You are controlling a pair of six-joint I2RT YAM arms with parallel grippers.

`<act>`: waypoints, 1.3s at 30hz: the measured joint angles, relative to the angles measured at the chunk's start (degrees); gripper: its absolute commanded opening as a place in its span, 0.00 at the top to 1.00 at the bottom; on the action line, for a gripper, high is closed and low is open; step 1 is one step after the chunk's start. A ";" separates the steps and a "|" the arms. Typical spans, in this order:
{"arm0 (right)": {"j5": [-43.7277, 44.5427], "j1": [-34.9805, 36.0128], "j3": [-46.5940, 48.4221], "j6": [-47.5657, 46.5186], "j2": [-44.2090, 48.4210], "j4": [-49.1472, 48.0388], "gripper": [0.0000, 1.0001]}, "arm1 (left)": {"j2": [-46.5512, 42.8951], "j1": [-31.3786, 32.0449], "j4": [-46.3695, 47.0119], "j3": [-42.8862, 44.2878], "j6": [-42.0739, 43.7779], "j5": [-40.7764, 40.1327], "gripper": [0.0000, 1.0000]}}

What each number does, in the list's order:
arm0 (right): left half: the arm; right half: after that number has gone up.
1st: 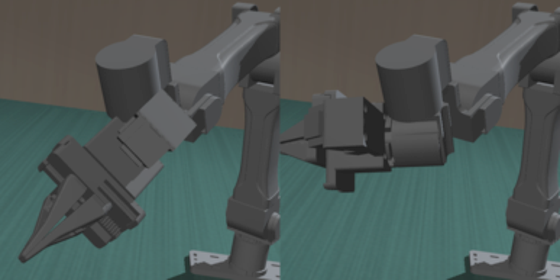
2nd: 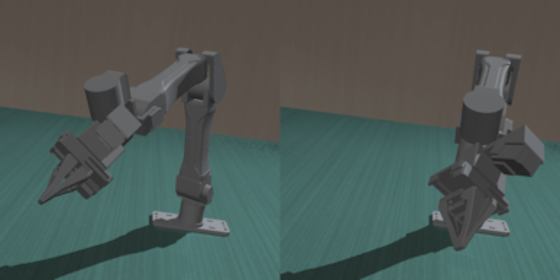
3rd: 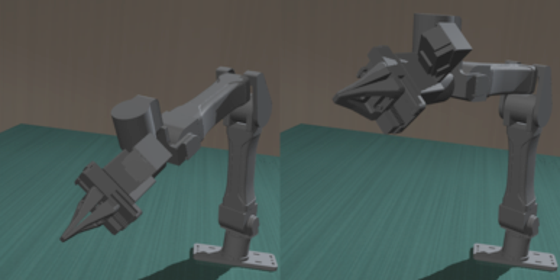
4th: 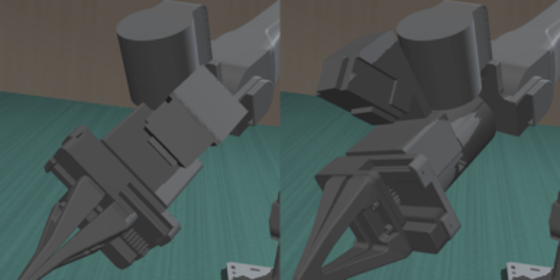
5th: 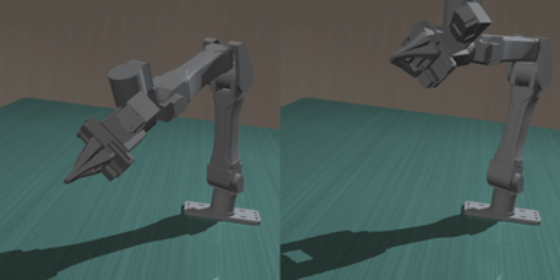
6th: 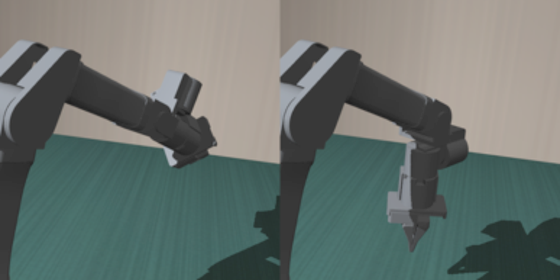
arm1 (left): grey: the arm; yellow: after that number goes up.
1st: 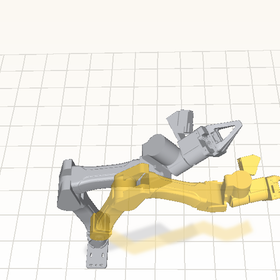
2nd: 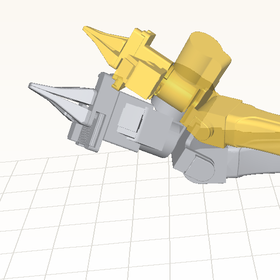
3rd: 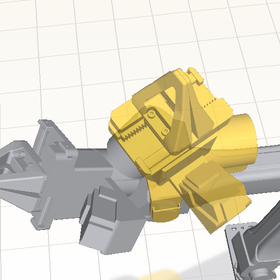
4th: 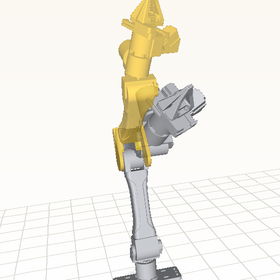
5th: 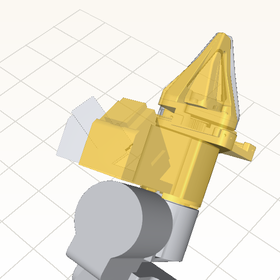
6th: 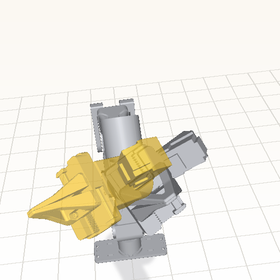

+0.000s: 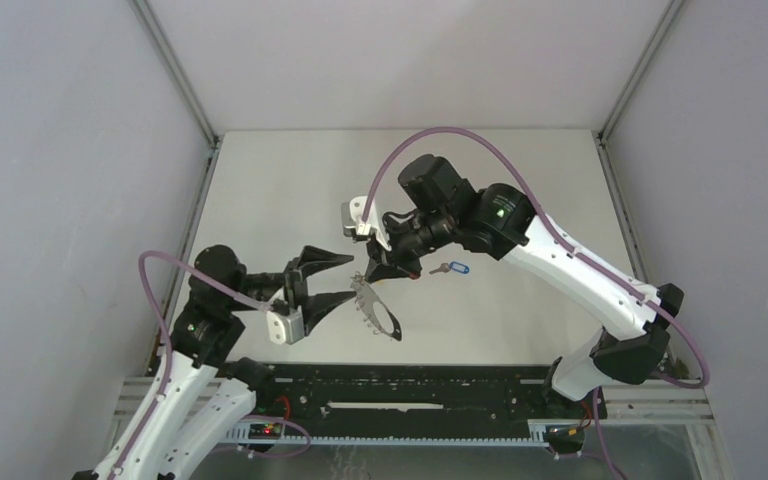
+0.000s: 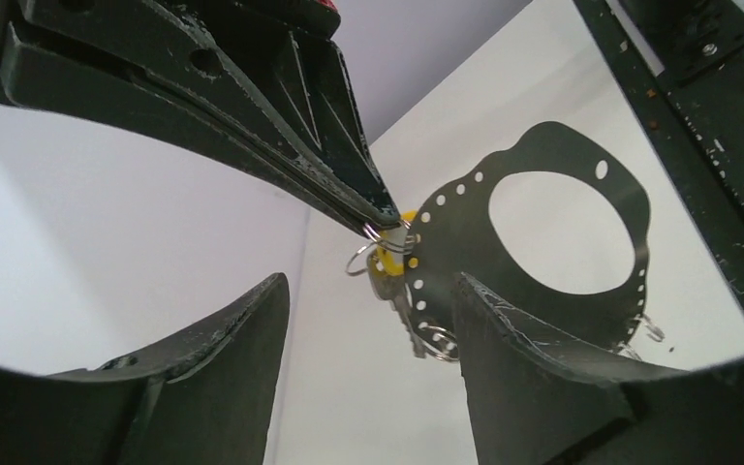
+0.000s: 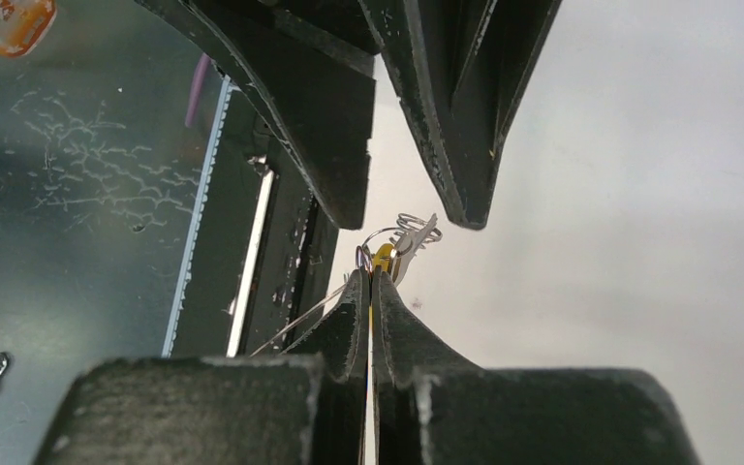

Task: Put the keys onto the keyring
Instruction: Adjust the key on the keyring.

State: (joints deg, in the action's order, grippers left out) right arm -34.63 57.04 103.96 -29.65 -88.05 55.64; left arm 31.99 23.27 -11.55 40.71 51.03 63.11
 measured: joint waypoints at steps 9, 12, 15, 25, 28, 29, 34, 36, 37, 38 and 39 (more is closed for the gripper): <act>-0.61 0.48 0.02 0.02 -2.05 0.42 1.00 | 3.02 0.57 -5.68 1.42 10.25 1.14 0.68; -0.61 0.48 0.02 0.02 -2.08 0.50 1.00 | 2.99 0.76 -8.55 1.64 13.81 1.64 0.82; -0.61 0.48 0.02 0.11 -2.08 0.90 1.00 | 2.91 1.11 -10.14 1.88 16.06 1.66 0.86; -0.13 0.46 -0.22 1.55 -2.14 1.29 1.00 | 2.78 1.92 -12.39 2.05 20.22 1.40 0.99; 0.24 0.37 -0.96 2.40 -2.12 0.61 1.00 | 2.40 2.16 -13.29 2.05 21.33 0.46 1.00; 0.31 0.37 -1.11 2.78 -2.12 0.33 1.00 | 2.14 2.36 -13.53 2.05 21.84 -0.07 1.00; 1.31 0.31 -3.48 5.22 -1.42 -2.95 1.00 | 0.13 3.74 -14.45 1.33 25.05 -4.07 1.00; 1.73 0.13 -5.66 6.54 -0.52 -5.18 1.00 | -0.57 4.44 -14.69 0.76 25.57 -5.70 1.00; 1.92 0.04 -7.43 7.39 0.28 -6.99 1.00 | -0.79 4.79 -14.73 0.48 25.77 -6.51 1.00; 2.10 -0.04 -8.83 8.09 1.01 -8.46 1.00 | -0.94 5.14 -14.71 0.28 25.90 -7.30 1.00; 2.27 -0.15 -10.14 8.68 1.70 -9.77 1.00 | -1.01 5.44 -14.75 0.22 25.94 -7.96 1.00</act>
State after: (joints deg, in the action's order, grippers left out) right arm -32.36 56.88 93.82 -20.97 -86.35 45.87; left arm 30.98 28.71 -26.30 40.93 76.97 55.16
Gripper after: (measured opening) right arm 0.007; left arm 0.012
